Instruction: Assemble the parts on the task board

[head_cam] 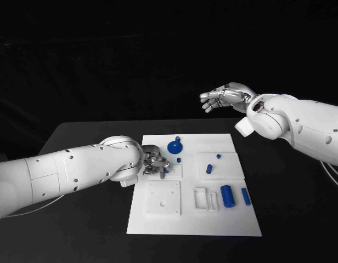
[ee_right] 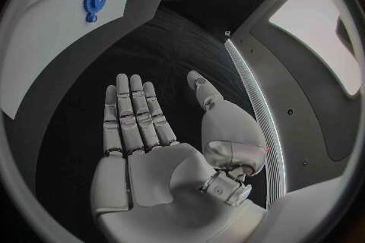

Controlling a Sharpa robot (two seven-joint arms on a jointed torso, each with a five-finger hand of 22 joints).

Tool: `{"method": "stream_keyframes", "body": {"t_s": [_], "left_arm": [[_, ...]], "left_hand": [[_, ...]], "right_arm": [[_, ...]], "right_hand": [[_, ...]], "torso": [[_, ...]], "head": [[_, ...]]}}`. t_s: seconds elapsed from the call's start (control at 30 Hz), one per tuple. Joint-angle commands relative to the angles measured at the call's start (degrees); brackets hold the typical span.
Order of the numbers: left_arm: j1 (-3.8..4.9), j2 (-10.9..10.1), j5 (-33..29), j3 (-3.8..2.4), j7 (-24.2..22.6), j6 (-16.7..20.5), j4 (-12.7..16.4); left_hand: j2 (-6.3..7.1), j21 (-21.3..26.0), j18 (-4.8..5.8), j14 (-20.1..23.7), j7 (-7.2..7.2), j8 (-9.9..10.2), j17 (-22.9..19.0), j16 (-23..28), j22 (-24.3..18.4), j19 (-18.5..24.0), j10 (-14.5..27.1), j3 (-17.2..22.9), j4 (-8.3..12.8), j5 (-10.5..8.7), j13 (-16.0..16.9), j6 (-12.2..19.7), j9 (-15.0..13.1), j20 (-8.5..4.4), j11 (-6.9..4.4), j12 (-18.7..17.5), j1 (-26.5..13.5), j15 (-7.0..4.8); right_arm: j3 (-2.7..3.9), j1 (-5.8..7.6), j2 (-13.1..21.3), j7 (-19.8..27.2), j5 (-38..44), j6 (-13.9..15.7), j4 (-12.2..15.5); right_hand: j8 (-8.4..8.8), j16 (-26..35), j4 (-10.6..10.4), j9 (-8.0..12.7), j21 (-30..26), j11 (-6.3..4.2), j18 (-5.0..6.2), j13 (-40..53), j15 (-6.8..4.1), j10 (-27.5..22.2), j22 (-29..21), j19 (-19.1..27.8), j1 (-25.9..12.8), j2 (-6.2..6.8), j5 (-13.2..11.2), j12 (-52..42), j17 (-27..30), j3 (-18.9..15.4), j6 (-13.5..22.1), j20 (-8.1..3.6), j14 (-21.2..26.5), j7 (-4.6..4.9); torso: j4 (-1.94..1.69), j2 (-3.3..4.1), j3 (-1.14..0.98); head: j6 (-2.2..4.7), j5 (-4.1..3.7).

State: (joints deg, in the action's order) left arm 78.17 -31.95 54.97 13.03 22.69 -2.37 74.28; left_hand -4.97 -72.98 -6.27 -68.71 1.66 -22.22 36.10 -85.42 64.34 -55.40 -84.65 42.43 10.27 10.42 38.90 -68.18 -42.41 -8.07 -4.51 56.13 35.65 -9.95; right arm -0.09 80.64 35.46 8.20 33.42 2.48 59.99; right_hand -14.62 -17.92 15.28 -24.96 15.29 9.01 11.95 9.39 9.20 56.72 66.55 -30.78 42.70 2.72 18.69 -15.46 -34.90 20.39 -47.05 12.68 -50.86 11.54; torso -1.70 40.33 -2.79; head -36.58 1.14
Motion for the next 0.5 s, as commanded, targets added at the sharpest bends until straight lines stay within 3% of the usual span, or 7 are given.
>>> {"method": "stream_keyframes", "body": {"t_s": [0.03,0.07,0.2,0.43,0.5], "left_arm": [[-0.44,0.0,-0.3,0.39,1.6,-1.7,-0.5],[-0.44,0.0,-0.3,0.38,1.7,-1.6,-0.6],[-0.44,-0.2,-0.3,0.38,1.8,-1.0,-0.8],[-0.44,-0.3,-0.3,0.32,1.6,-0.1,-0.8],[-0.44,-0.4,-0.3,0.27,1.6,0.1,-0.8]], "left_hand": [[2.06,0.2,-0.52,-3.2,-3.15,-0.3,-0.2,0.0,0.1,0.0,3.8,-0.3,-0.9,-4.14,-0.3,-2.8,0.1,-7.37,-3.33,0.3,-0.8,-3.77],[2.24,0.2,-0.51,-3.2,-3.12,-0.3,-0.2,0.0,0.1,0.0,3.8,-0.4,-0.9,-4.31,-0.3,-2.8,0.1,-7.36,-3.34,0.3,-0.9,-3.77],[6.56,0.2,-0.45,-2.9,-2.95,-0.2,-0.4,0.2,0.1,0.3,4.0,-4.7,-0.9,-7.33,-0.7,-2.2,0.1,-7.28,-3.16,0.1,-3.6,-3.63],[11.17,0.5,-0.80,-2.6,-2.92,-0.2,-0.7,0.4,0.1,0.6,4.1,-7.2,-0.8,-7.62,-1.2,-1.6,-0.1,-7.44,-3.12,-0.2,-4.3,-3.65],[11.51,0.5,-0.88,-2.5,-2.87,-0.1,-0.8,0.4,0.1,0.8,4.1,-8.3,-0.7,-7.61,-1.3,-1.4,-0.2,-7.46,-3.08,-0.2,-4.7,-3.61]], "right_arm": [[0.00,-0.03,0.0,0.2,-0.2,-0.8,0.0],[0.00,-0.03,0.0,0.2,-0.2,-0.8,0.0],[-0.02,-0.03,0.0,0.2,-0.2,-0.8,0.0],[-0.04,-0.06,0.1,0.2,-0.2,-0.8,-0.1],[-0.04,-0.07,0.1,0.1,-0.2,-0.8,-0.1]], "right_hand": [[-0.28,0.4,-0.3,0.1,-0.2,-0.10,-0.45,-0.1,-0.04,0.5,0.1,0.4,-0.3,-0.23,0.4,0.2,-0.1,0.1,0.5,0.16,0.5,0.09],[-0.28,0.4,-0.3,0.1,-0.2,-0.10,-0.45,-0.1,-0.04,0.5,0.1,0.4,-0.3,-0.23,0.4,0.2,-0.1,0.1,0.5,0.16,0.5,0.09],[-0.27,0.4,-0.2,0.1,-0.2,-0.09,-0.44,-0.1,-0.03,0.4,0.1,0.5,-0.2,-0.16,0.4,0.2,-0.1,0.0,0.5,0.17,0.6,0.09],[-0.27,0.4,-0.2,0.1,-0.3,-0.08,-0.44,-0.2,-0.02,0.4,0.1,0.5,-0.2,-0.10,0.3,0.2,-0.1,0.0,0.6,0.18,0.6,0.10],[-0.27,0.4,-0.2,0.1,-0.3,-0.08,-0.44,-0.2,-0.02,0.4,0.1,0.5,-0.2,-0.10,0.3,0.2,-0.1,0.0,0.6,0.18,0.6,0.10]], "torso": [[-0.08,-0.04,0.02],[-0.10,-0.06,0.04],[-0.13,-0.05,0.07],[-0.12,-0.03,0.15],[-0.13,-0.02,0.16]], "head": [[0.01,-0.07],[0.03,-0.08],[0.08,-0.14],[0.10,-0.22],[0.12,-0.19]]}}
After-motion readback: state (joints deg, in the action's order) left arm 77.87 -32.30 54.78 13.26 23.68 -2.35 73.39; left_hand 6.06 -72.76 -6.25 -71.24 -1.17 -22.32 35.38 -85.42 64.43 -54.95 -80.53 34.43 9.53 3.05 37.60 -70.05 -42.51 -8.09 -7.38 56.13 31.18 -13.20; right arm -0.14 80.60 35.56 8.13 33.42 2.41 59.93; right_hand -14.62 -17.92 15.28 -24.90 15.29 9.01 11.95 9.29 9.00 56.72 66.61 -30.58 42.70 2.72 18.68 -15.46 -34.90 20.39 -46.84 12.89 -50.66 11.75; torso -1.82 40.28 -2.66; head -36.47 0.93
